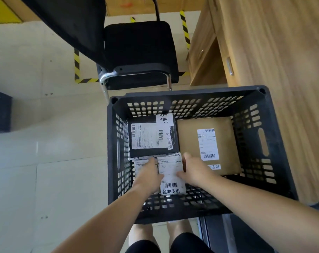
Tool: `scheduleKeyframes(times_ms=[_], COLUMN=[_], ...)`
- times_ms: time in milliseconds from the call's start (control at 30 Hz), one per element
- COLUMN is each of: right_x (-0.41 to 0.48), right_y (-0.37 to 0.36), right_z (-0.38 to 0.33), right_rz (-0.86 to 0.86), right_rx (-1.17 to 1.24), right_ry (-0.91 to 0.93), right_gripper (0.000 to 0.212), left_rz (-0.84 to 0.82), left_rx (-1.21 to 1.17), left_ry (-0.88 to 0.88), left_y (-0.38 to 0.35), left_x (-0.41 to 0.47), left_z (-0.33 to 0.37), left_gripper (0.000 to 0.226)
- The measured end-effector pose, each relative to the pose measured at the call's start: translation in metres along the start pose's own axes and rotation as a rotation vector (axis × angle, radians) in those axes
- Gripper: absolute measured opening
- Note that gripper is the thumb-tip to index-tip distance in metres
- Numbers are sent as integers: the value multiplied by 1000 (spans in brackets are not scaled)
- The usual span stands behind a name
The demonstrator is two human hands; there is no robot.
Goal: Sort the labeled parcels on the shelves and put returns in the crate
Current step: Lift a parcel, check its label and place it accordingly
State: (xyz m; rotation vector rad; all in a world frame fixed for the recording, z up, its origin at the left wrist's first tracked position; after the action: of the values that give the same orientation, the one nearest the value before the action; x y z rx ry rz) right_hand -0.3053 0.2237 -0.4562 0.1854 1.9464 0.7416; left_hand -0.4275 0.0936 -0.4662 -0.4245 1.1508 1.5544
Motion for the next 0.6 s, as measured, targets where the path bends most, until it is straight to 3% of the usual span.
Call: scheduleKeyframes(times_ms=[100, 200, 333, 467, 600], right_x=[-13, -12, 3, 24, 35], right_y=[10, -4, -23, -36, -44], right_z=[-19, -18, -10, 0, -2], right_rz=[95, 39, -29, -75, -53], right_rx=[-266, -457, -532, -528, -404], right_ry=[349, 530, 568, 500, 463], right_gripper=[60, 70, 72, 79, 44], left_rz=[82, 6, -76, -194, -259], left_rx=[453, 825, 974, 1027, 1046], left_ry=[-284, -517, -539, -417, -372], left_y=[8, -5, -17, -28, -32], left_x=[-9, -13, -4, 11, 16], left_z=[23, 32, 21, 3, -6], left_gripper=[65, 62, 58, 77, 80])
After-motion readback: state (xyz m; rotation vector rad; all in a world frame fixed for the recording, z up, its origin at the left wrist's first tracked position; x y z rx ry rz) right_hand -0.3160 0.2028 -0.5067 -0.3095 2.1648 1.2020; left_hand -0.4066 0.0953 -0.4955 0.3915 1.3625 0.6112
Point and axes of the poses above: each hand's wrist, its own x-axis towards the middle knuckle, its own y-axis out of the back of the hand, z = x × y, the point moved 7 cm from there along x, towards the middle knuckle, and after that the axes turned 1 degree about -z, right-handed, at the moved point
